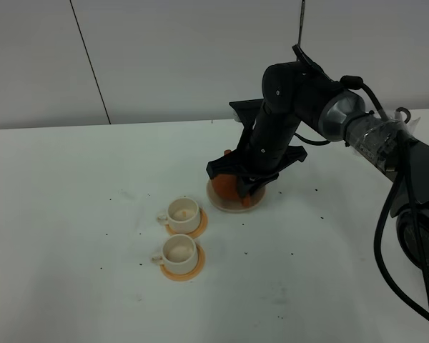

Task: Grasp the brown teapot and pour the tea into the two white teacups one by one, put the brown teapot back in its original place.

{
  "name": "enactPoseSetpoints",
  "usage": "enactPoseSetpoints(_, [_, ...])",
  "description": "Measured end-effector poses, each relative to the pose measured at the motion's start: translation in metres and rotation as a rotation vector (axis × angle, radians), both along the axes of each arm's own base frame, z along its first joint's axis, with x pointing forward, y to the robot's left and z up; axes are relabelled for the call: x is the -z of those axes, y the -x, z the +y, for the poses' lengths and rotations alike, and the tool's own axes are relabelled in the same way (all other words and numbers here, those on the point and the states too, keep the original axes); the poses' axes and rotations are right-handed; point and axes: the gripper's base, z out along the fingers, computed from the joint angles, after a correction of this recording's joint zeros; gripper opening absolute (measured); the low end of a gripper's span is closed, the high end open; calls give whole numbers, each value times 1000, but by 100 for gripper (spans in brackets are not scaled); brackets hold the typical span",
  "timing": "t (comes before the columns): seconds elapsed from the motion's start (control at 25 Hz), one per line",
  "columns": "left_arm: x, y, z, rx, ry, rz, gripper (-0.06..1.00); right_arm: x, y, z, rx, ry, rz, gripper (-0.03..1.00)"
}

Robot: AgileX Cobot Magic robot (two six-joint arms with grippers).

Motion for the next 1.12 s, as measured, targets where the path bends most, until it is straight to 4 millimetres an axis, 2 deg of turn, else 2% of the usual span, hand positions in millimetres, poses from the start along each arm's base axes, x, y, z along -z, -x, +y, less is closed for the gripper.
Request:
enactPoseSetpoints(0.68, [0, 0, 0, 0, 0, 0, 23, 1, 1, -1, -7, 7, 15, 10])
enactPoseSetpoints(1.0, [0, 0, 0, 0, 0, 0, 23, 13, 1, -1, 16, 17, 53, 28])
enactPoseSetpoints(1.12, [0, 0, 0, 0, 0, 0, 23, 13, 1, -1, 25, 16, 56, 30])
